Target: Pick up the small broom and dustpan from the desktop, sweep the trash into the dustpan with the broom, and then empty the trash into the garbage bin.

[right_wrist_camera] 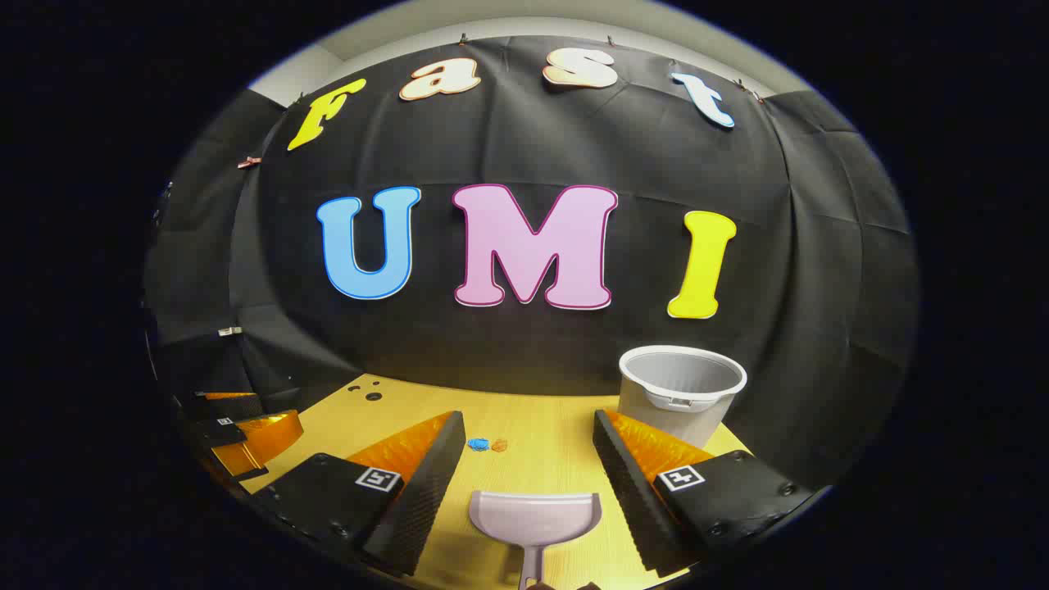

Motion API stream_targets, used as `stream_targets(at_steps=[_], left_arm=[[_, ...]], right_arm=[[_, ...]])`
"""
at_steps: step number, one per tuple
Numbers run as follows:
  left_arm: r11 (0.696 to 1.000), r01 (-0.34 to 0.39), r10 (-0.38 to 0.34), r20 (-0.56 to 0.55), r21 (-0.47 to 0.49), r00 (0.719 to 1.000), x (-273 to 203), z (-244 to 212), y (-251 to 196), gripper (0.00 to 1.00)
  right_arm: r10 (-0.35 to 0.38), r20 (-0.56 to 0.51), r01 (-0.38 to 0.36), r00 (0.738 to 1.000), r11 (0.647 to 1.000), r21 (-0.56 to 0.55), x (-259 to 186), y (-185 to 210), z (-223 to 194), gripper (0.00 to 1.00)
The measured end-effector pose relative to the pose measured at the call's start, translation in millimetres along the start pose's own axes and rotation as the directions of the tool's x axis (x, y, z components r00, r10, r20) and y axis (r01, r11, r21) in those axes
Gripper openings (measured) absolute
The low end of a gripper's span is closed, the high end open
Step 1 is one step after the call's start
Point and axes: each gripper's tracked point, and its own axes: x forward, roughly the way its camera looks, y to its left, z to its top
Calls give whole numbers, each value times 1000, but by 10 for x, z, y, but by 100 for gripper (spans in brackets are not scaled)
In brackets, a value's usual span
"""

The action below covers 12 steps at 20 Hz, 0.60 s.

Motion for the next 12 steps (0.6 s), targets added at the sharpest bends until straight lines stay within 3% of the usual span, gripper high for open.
stream_targets(at_steps=[1,2,12], left_arm=[[1000,5,-5,-1,5,1000,15,-2,-9,92],[1000,10,-10,-5,10,1000,31,-35,-22,96],[1000,16,-15,-109,6,994,167,-350,1,96]], right_arm=[[-2,0,2,1000,1000,-3,8,-10,-6,97],[-4,-5,4,1000,1000,-5,15,-29,-20,97],[-4,-109,6,994,1000,13,109,-77,-325,98]])
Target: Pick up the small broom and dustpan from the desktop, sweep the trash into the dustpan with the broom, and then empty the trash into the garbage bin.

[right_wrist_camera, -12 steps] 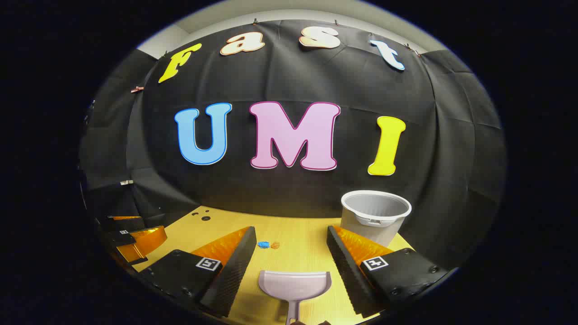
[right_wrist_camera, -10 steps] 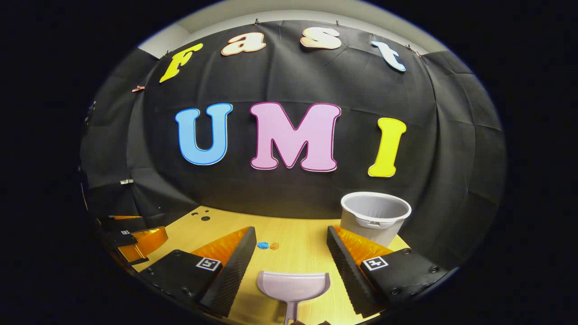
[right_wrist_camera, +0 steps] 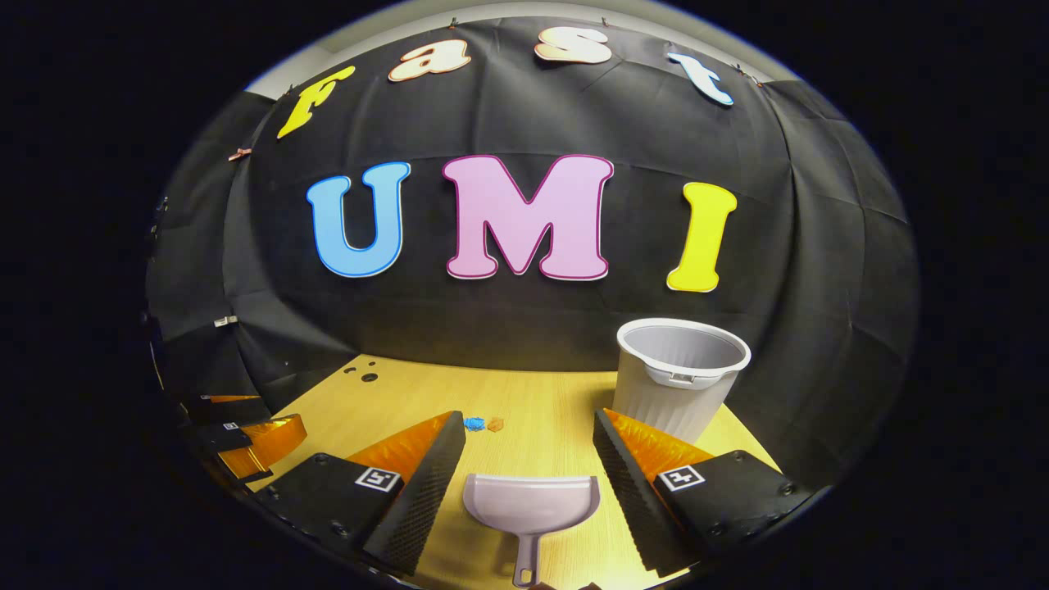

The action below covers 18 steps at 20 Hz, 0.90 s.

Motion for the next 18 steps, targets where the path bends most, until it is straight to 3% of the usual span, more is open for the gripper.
stream_targets(at_steps=[11,18], left_arm=[[999,-25,17,-243,-32,970,258,-665,181,96],[1000,-16,6,-421,-20,907,438,-1324,159,96]], right_arm=[[-3,-116,5,993,1000,18,143,-66,-353,98],[13,-201,-5,979,999,41,199,-119,-670,98]])
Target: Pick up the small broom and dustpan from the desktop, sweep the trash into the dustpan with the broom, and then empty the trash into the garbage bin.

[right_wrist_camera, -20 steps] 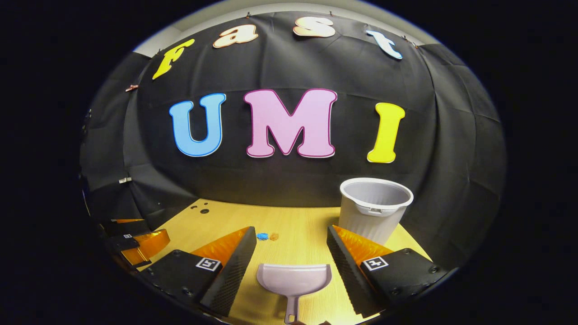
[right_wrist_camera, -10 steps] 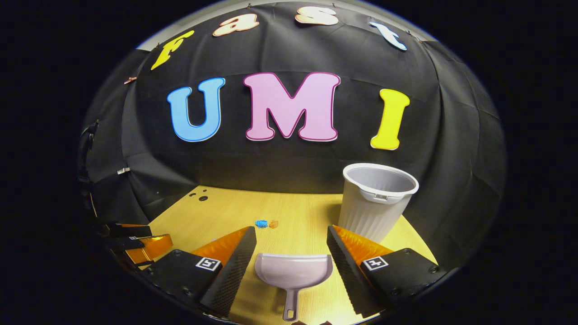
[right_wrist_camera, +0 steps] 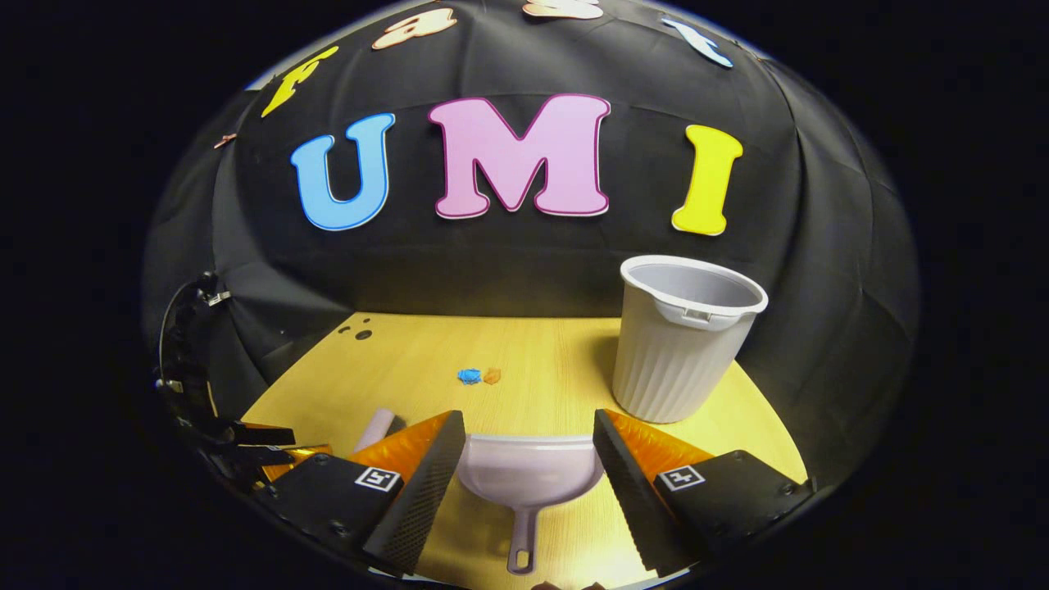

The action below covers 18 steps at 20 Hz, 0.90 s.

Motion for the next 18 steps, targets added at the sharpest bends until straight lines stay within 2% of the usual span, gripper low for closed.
stream_targets(at_steps=[6,12,18], left_arm=[[1000,-24,25,-144,12,989,398,-362,11,96],[997,-41,58,-286,63,957,744,-645,71,96],[993,-48,81,-317,109,945,903,-710,115,92]], right_arm=[[-7,-67,8,998,1000,16,57,-101,-248,98],[10,-159,-9,987,1000,10,165,-137,-561,98],[18,-211,-10,977,999,39,216,-171,-739,98]])
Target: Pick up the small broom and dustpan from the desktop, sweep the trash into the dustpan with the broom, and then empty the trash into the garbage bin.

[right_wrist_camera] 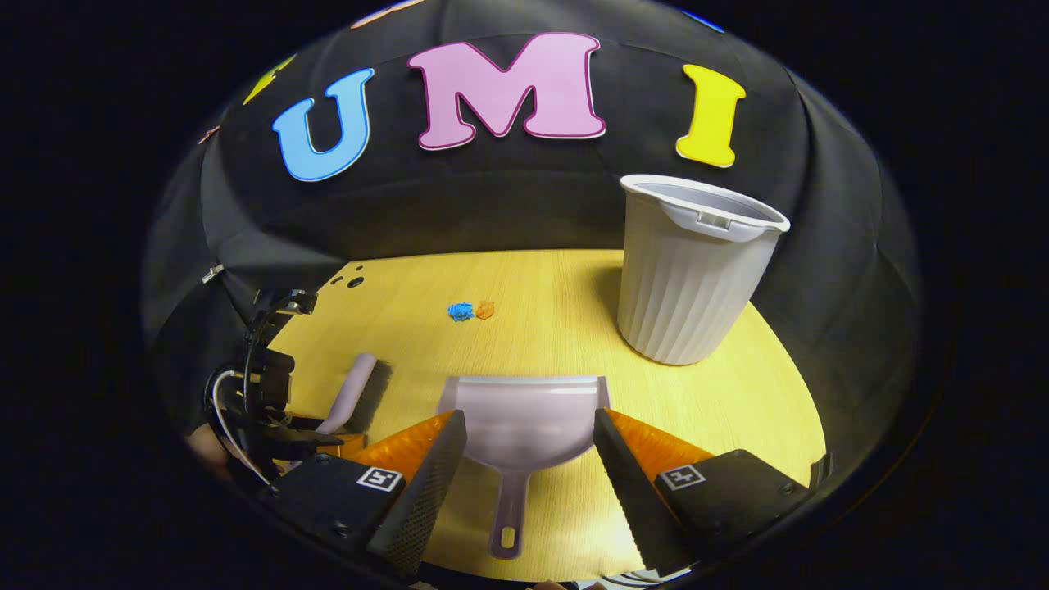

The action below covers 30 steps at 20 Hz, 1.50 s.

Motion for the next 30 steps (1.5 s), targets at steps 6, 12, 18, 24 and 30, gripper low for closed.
stream_targets(at_steps=[6,12,18,24,30], left_arm=[[999,36,-36,3,15,999,78,32,-106,76],[999,41,-40,-17,15,999,101,70,-113,31],[998,70,-70,26,-4,997,50,96,-72,26],[996,91,-90,118,2,989,-227,216,57,27],[996,82,-77,180,-17,981,-564,445,275,27]], right_arm=[[16,-91,-14,996,1000,22,46,21,-258,100],[51,-164,-51,985,999,7,77,144,-443,99],[46,-300,-38,953,999,33,124,102,-809,100],[10,-368,16,930,998,67,246,5,-1031,100],[-33,-442,46,896,999,18,503,-5,-1308,99]])
